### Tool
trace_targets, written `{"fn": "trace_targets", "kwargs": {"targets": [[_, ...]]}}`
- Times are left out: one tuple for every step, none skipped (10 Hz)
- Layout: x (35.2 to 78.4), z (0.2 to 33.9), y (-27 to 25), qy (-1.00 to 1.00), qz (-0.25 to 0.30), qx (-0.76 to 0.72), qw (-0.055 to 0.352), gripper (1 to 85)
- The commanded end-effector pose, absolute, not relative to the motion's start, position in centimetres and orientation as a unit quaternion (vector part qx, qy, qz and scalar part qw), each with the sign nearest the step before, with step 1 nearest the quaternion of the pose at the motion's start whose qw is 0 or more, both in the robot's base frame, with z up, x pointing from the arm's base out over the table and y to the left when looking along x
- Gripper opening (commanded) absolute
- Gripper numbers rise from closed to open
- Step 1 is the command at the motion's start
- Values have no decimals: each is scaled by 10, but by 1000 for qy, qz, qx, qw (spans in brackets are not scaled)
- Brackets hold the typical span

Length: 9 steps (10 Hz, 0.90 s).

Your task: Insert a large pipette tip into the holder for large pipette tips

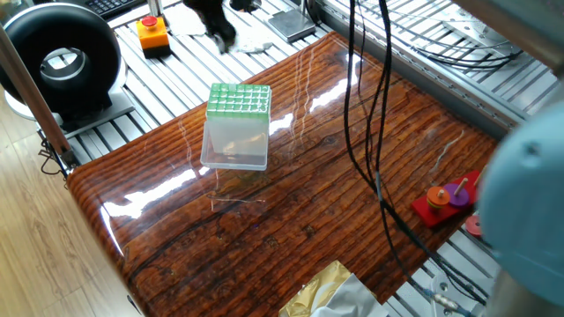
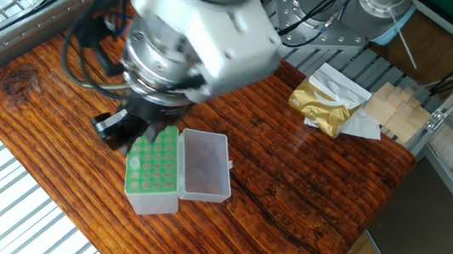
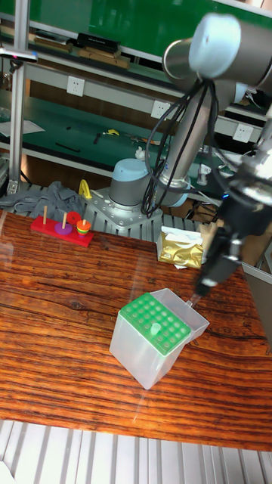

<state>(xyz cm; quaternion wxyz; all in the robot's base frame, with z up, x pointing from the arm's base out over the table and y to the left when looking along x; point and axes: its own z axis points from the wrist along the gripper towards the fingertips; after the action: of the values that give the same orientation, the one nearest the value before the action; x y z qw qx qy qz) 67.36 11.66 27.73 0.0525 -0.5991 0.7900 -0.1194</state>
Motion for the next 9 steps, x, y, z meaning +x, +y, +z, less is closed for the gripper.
{"fn": "trace_targets", "kwargs": {"targets": [[704, 328, 166, 848, -44, -512, 133, 253], [712, 344, 183, 865, -23, -473, 166, 317], [718, 360, 202, 887, 8, -417, 198, 240], [727, 366, 199, 893, -3, -397, 213, 210], [734, 364, 178, 895, -47, -392, 207, 203], [735, 365, 156, 899, -86, -385, 193, 123], [730, 364, 158, 917, -71, -344, 189, 20], [709, 355, 163, 943, -35, -291, 155, 10], [686, 346, 152, 963, -34, -246, 105, 10]]}}
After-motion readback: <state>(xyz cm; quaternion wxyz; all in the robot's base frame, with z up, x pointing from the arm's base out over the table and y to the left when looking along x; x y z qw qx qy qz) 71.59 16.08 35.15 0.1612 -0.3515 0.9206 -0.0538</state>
